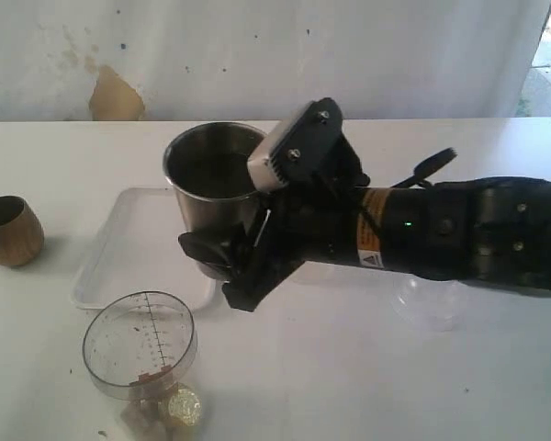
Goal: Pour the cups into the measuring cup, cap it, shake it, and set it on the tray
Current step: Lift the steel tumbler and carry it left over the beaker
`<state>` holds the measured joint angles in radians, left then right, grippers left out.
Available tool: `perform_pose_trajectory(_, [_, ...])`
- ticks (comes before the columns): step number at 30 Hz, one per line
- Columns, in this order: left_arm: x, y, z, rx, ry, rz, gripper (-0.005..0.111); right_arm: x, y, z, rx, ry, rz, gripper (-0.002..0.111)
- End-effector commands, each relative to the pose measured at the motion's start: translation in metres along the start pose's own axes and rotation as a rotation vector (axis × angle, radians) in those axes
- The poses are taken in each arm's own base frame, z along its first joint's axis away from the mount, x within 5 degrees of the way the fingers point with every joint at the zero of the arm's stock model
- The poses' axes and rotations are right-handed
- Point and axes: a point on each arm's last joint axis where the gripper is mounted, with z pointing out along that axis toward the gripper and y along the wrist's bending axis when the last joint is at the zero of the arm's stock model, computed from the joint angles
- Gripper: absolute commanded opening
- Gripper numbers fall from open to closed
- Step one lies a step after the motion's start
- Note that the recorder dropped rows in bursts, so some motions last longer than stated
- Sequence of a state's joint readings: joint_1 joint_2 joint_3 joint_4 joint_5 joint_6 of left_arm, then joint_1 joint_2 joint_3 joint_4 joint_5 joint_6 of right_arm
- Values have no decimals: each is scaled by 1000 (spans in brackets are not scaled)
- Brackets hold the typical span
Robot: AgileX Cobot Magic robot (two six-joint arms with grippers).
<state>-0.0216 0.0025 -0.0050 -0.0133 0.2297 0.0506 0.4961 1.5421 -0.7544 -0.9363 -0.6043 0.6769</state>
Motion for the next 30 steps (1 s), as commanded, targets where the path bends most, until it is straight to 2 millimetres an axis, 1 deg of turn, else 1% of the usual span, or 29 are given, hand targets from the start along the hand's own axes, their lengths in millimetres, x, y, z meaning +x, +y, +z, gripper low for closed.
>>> perform_pose_trajectory(1, [2,0,0,0,5,4,1,-8,-2,22,-38,-43,19,0])
perform_pose_trajectory(8, [2,0,0,0,5,4,1,-2,-14,55,-43,-23,24,0])
perform_pose_trajectory(12, [2,0,0,0,5,4,1,0,-19,67,-44,-16,14,0])
perform_pose_trajectory(16, [2,0,0,0,5,4,1,0,-20,70,-53,-13,-60,0])
perform_pose_trajectory(20, [2,0,0,0,5,4,1,-2,-20,70,-58,-15,-80,0])
perform_pose_trajectory(26, [2,0,0,0,5,4,1,0,-16,69,-99,15,-176,0])
perform_pose_trajectory(30, [2,0,0,0,5,4,1,-6,-15,66,-106,3,-200,0])
